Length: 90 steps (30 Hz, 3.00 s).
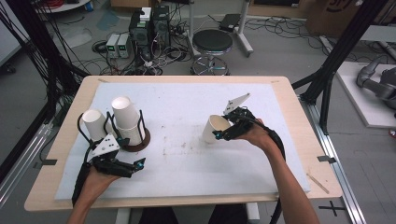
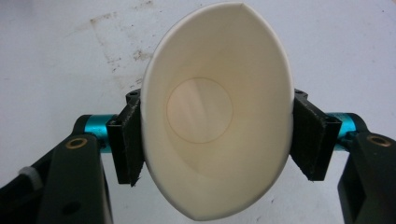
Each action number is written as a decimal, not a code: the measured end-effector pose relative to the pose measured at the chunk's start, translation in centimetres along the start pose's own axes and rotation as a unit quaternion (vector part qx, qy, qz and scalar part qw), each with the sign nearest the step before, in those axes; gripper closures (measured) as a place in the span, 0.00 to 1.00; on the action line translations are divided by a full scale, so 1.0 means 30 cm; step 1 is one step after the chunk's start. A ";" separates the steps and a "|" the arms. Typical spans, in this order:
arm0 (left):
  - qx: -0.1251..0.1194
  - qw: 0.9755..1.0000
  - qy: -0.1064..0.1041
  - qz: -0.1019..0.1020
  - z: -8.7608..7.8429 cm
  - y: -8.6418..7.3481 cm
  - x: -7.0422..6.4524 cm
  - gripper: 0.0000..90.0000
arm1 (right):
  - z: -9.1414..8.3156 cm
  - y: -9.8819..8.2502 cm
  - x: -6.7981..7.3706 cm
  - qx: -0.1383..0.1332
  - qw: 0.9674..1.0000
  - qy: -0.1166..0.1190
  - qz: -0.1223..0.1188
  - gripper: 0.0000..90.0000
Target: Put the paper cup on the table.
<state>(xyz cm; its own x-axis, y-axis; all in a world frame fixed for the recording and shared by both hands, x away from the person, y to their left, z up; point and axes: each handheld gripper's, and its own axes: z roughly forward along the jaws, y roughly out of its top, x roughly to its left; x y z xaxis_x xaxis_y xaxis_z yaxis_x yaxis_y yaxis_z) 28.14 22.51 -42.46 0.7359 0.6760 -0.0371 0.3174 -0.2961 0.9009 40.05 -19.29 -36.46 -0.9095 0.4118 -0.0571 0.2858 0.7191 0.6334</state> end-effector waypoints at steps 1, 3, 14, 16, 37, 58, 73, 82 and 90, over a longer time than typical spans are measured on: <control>0.001 1.000 0.001 0.000 -0.001 -0.001 0.000 0.03 | 0.007 0.002 0.001 0.005 1.000 0.000 -0.002 0.35; 0.001 1.000 -0.001 -0.001 -0.002 -0.001 0.001 0.03 | 0.021 0.005 0.005 0.016 1.000 -0.003 -0.007 0.34; 0.001 1.000 0.000 0.000 0.000 0.000 -0.002 0.03 | 0.047 0.020 0.019 0.024 1.000 -0.001 -0.018 0.34; 0.004 1.000 0.001 0.003 0.001 -0.001 -0.004 0.03 | 0.054 0.022 0.022 0.028 0.999 -0.001 -0.021 0.34; 0.006 1.000 -0.003 0.003 0.001 0.000 -0.004 0.03 | 0.083 0.037 0.034 0.028 0.999 -0.002 -0.027 0.26; 0.005 1.000 -0.005 0.002 0.000 -0.001 -0.004 0.03 | 0.094 0.049 0.039 0.009 1.000 0.009 -0.025 0.16; 0.007 1.000 -0.006 0.000 0.002 -0.003 -0.004 0.03 | 0.080 0.054 0.040 -0.010 1.000 0.007 -0.023 0.16; 0.009 1.000 -0.007 0.002 0.004 -0.003 -0.005 0.03 | 0.044 0.054 0.036 -0.039 0.999 0.006 -0.022 0.16; 0.009 1.000 -0.007 0.002 0.005 -0.003 -0.005 0.03 | 0.008 0.057 0.038 -0.074 0.997 0.008 -0.021 0.16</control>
<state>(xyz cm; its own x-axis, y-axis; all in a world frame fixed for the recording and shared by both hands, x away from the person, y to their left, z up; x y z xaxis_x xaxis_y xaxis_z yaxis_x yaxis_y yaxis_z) 28.08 22.33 -42.60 0.7450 0.6658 -0.0401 0.3260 -0.3109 0.8928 39.56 -17.45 -35.61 -0.9249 0.3729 -0.0746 0.2001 0.6441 0.7383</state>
